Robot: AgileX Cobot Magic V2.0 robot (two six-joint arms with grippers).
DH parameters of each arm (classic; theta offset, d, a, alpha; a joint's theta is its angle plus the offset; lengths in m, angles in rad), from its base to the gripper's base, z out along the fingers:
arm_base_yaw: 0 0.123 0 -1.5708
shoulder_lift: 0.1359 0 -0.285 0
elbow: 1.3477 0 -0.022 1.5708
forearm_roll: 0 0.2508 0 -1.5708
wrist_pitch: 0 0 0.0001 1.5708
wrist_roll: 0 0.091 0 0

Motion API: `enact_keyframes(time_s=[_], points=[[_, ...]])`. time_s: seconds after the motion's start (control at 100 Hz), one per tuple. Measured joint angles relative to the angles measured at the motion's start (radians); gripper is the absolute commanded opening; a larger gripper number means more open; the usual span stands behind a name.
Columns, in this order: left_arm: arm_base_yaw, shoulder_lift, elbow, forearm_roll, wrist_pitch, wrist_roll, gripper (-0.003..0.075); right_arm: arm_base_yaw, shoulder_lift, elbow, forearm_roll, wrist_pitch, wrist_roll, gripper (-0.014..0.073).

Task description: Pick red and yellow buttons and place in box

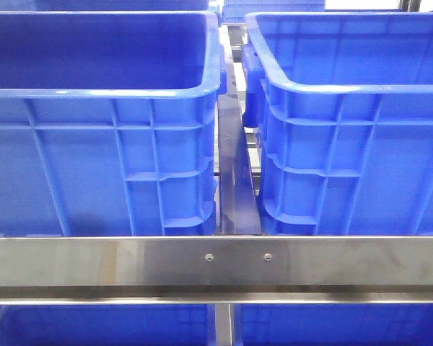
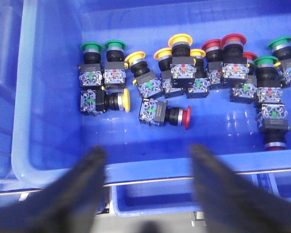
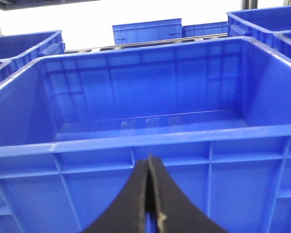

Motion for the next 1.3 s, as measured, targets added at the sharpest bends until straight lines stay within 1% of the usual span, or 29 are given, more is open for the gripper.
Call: enact_keyframes(time_s=[0.29, 0.52, 0.62, 0.86, 1.0, 1.16, 1.3], points=[[0.000, 0.008, -0.003, -0.063, -0.025, 0.000, 0.0524, 0.000, 0.000, 0.000, 0.000, 0.000, 0.000, -0.0068], [-0.008, 0.131, -0.077, -0.089, -0.028, 0.000, 0.0524, 0.000, 0.000, 0.000, 0.000, 0.000, 0.000, -0.0068], [-0.050, 0.210, -0.126, -0.089, -0.030, 0.000, 0.0524, 0.000, 0.000, 0.000, 0.000, 0.000, 0.000, -0.0068], [-0.210, 0.429, -0.260, -0.093, -0.041, 0.000, 0.0524, 0.000, 0.000, 0.000, 0.000, 0.000, 0.000, -0.0068], [-0.278, 0.564, -0.340, -0.093, -0.046, 0.000, 0.0524, 0.000, 0.000, 0.000, 0.000, 0.000, 0.000, -0.0068], [-0.318, 0.699, -0.405, -0.095, -0.050, 0.000, 0.0524, 0.000, 0.000, 0.000, 0.000, 0.000, 0.000, -0.0068], [-0.321, 0.786, -0.433, -0.097, -0.064, 0.000, 0.0524, 0.000, 0.000, 0.000, 0.000, 0.000, 0.000, -0.0068]])
